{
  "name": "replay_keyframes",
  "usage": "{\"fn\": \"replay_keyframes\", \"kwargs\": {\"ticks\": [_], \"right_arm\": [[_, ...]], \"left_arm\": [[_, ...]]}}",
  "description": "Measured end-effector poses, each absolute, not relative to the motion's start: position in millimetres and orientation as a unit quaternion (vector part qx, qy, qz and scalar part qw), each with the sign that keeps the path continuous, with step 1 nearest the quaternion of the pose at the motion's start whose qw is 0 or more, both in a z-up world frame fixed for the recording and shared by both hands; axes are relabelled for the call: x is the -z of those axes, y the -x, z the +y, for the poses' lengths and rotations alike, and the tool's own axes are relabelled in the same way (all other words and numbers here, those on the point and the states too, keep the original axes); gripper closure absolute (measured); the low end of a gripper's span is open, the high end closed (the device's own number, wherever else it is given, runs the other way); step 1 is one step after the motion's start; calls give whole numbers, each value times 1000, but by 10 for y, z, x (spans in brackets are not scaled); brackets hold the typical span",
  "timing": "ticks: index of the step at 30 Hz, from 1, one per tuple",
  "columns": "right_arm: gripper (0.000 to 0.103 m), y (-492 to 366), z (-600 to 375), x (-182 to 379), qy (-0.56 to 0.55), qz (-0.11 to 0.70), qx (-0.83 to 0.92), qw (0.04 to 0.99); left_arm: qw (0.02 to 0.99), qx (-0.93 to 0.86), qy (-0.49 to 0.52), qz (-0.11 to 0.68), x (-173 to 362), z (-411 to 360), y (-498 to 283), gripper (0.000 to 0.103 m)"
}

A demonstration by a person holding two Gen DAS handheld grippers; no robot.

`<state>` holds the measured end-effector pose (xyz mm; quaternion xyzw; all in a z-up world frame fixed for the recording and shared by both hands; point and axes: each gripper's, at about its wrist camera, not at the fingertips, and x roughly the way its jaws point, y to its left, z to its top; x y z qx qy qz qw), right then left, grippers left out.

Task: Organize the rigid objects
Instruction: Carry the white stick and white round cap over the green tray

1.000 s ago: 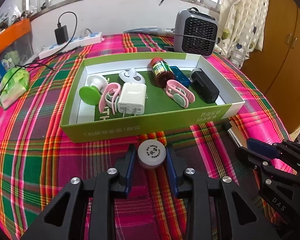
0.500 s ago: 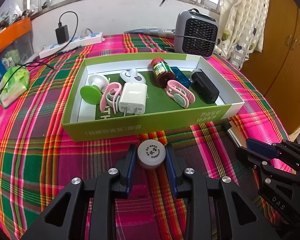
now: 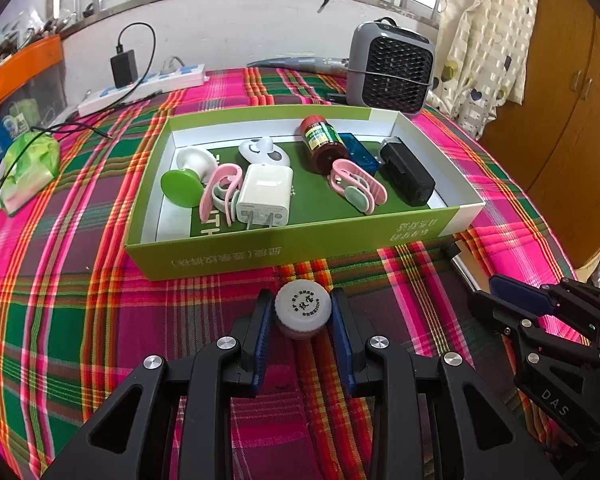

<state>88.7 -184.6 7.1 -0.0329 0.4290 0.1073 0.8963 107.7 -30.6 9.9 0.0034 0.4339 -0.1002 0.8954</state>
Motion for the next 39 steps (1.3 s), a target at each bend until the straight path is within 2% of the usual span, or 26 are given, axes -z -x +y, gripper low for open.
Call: {"fn": "replay_keyframes", "kwargs": {"ticks": [24, 39], "right_arm": [[79, -787, -1807, -248, 25, 402, -119, 907], [79, -912, -1739, -486, 21, 379, -135, 915]], "left_arm": [[906, 102, 2, 411, -345, -262, -906, 76], [912, 103, 6, 397, -516, -202, -1078, 76]]}}
